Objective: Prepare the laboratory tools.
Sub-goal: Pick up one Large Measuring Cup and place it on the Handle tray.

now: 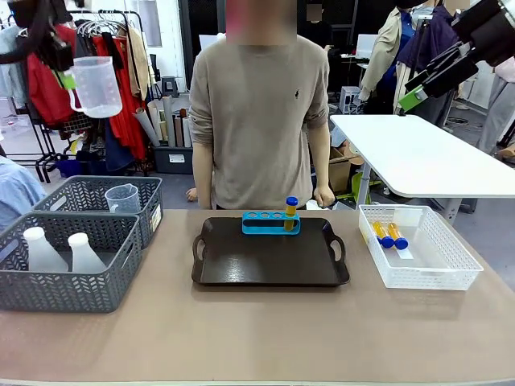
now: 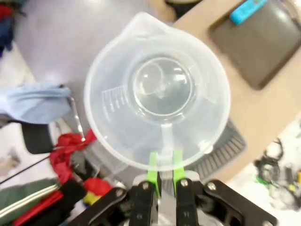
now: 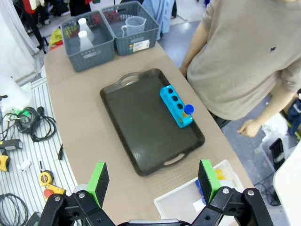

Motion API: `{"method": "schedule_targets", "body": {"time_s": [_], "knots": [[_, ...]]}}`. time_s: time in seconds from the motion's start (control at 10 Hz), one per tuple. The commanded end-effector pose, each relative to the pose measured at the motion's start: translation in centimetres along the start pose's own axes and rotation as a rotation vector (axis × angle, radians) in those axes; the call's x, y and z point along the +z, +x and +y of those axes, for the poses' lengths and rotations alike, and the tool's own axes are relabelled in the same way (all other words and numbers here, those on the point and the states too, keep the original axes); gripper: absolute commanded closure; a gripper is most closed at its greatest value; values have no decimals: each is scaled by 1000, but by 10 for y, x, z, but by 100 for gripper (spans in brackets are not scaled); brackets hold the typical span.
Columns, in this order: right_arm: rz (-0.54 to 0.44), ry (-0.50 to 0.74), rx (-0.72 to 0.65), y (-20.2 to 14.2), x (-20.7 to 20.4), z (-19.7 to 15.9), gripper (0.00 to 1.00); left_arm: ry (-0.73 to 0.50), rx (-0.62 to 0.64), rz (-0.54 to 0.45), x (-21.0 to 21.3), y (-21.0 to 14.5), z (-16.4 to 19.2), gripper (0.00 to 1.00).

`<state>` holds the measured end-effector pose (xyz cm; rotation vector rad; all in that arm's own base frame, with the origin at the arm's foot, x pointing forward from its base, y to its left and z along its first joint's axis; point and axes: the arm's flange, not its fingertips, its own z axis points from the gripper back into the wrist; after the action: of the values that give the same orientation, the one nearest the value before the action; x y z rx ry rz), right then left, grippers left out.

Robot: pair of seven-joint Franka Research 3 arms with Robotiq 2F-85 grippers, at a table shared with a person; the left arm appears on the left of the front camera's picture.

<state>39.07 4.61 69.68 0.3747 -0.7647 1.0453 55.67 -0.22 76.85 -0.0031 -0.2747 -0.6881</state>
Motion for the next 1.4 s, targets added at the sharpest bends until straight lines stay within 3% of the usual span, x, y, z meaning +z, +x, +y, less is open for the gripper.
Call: {"method": "schedule_targets", "body": {"time_s": [0.0,0.3,0.4,1.0,1.3], "knots": [[-22,12,2,2,0,0,0,-31,-70,-1,48,13,8,100],[-22,12,2,2,0,0,0,8,-121,-20,79,1,-12,100],[-22,12,2,2,0,0,0,-3,-82,-11,58,-7,-21,100],[-22,12,2,2,0,0,0,16,-83,11,70,-11,-19,100],[-22,12,2,2,0,0,0,-45,-305,-53,101,11,-81,100]]}}
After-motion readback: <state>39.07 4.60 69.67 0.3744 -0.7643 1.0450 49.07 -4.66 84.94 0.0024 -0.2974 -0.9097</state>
